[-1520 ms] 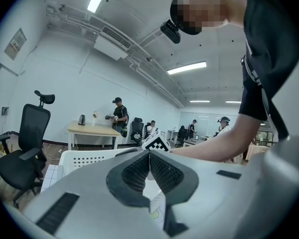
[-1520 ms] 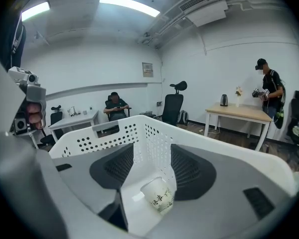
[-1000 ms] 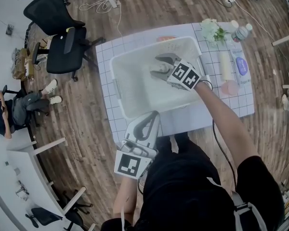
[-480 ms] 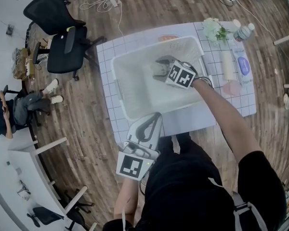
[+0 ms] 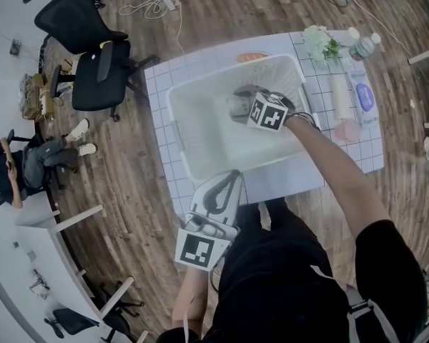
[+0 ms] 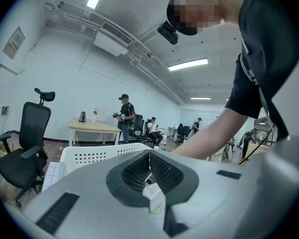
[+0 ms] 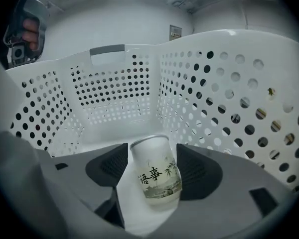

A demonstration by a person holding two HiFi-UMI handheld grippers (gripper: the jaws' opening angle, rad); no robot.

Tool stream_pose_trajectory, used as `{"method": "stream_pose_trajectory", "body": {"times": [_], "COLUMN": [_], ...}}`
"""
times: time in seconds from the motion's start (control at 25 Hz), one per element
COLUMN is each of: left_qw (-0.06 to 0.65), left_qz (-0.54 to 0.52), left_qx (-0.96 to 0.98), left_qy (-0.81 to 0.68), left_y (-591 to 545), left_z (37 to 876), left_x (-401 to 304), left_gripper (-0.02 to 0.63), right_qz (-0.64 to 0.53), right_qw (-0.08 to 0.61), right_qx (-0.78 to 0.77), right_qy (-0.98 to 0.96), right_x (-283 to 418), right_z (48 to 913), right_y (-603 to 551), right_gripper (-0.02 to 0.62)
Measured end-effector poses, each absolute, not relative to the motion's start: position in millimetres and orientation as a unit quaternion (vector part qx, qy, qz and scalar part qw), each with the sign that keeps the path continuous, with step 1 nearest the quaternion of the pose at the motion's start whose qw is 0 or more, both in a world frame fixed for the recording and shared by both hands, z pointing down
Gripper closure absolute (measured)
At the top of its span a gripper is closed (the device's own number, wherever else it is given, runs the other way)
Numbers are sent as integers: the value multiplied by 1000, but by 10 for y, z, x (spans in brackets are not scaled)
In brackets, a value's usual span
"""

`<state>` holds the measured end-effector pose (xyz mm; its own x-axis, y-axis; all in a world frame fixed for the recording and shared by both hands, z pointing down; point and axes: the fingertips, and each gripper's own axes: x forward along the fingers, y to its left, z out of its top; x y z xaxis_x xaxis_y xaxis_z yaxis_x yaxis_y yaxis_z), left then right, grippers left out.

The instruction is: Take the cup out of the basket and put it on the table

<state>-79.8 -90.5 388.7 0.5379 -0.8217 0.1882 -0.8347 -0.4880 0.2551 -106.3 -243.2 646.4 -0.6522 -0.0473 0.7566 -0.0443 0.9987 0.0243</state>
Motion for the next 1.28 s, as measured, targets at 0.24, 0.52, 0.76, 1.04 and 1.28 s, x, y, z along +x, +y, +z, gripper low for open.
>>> {"method": "stream_pose_trajectory", "body": {"times": [0.24,0.52,0.76,1.04,1.28], "left_qw": [160,164,164,162,159], "left_qz": [23,23,21,21,22], "left_qx": [863,863,862,861,861], "left_qy": [-478,-477,-479,-483,-483], "left_y": [-910,-907,-899,-895,-884], "left_z": [3909,3920,3927,3912,3900], "left_x": [-781,-770,-779,-808,-817], "left_gripper": [595,595,595,595,595], "right_qz": [-6,-23,-44,-38,-19], "right_qw": [428,455,464,463,448], "right_qx": [18,3,-3,5,12], "right_qy": [-904,-890,-885,-886,-894], "right_x": [-1059,-1011,-1022,-1011,-1039], "right_z": [6568,6736,6765,6748,6646], "right_y": [-2420,-2364,-2347,-2381,-2401], "right_gripper": [295,295,295,296,296]}}
